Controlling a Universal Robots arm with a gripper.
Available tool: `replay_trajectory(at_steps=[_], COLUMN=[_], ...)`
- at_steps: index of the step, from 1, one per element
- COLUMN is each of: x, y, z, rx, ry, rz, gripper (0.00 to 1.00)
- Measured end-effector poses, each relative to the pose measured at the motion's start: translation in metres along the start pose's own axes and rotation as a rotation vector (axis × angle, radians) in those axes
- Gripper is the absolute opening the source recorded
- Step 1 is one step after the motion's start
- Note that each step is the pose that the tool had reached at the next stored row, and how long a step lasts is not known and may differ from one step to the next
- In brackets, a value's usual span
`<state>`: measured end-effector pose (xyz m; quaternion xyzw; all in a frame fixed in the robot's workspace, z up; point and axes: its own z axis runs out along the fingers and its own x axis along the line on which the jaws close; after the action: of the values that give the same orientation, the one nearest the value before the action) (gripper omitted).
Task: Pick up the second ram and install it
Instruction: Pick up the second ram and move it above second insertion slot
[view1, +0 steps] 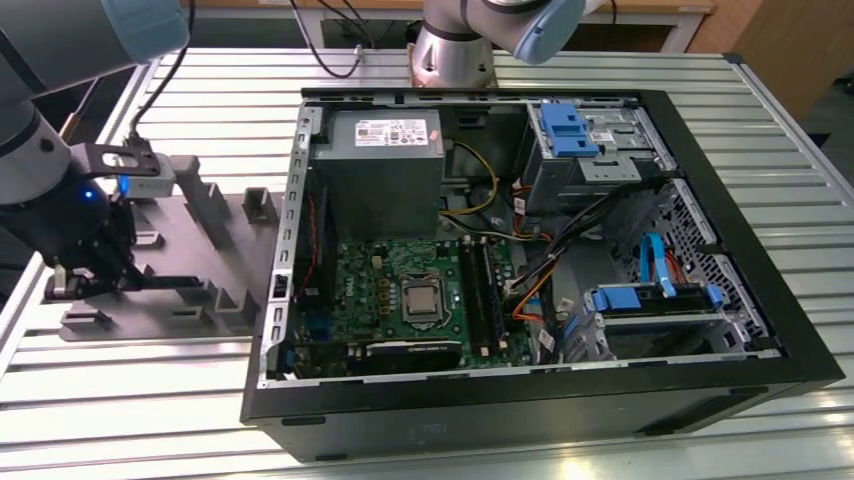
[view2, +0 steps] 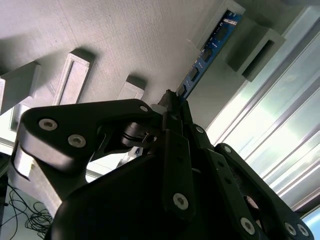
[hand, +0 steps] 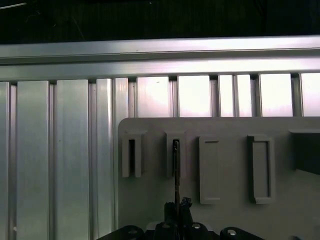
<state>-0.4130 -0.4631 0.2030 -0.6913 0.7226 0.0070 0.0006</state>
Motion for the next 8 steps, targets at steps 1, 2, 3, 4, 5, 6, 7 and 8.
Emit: replay_trajectory(at_steps=[1, 2, 3, 4, 5, 6, 7, 8], x=[0.0000, 0.0000, 0.0000, 0.0000, 0.0000, 0.0000, 0.0000, 0.0000], y=[0.0000, 0.0000, 0.0000, 0.0000, 0.0000, 0.0000, 0.0000, 0.0000], z=[-0.0005, -0.0009, -0.0013, -0.0016, -0.0020, -0.0024, -0.0029, -0.0039], rx=[-0.0001, 0.0000, 0.0001, 0.0001, 0.0001, 0.0000, 0.0000, 0.0000], ry=[0.0001, 0.0000, 0.0000, 0.0000, 0.0000, 0.0000, 0.0000, 0.0000], rz=[0.000, 0.000, 0.000, 0.000, 0.000, 0.000, 0.000, 0.000], gripper=[0.14, 0.14, 0.14, 0.14, 0.14, 0.14, 0.14, 0.14])
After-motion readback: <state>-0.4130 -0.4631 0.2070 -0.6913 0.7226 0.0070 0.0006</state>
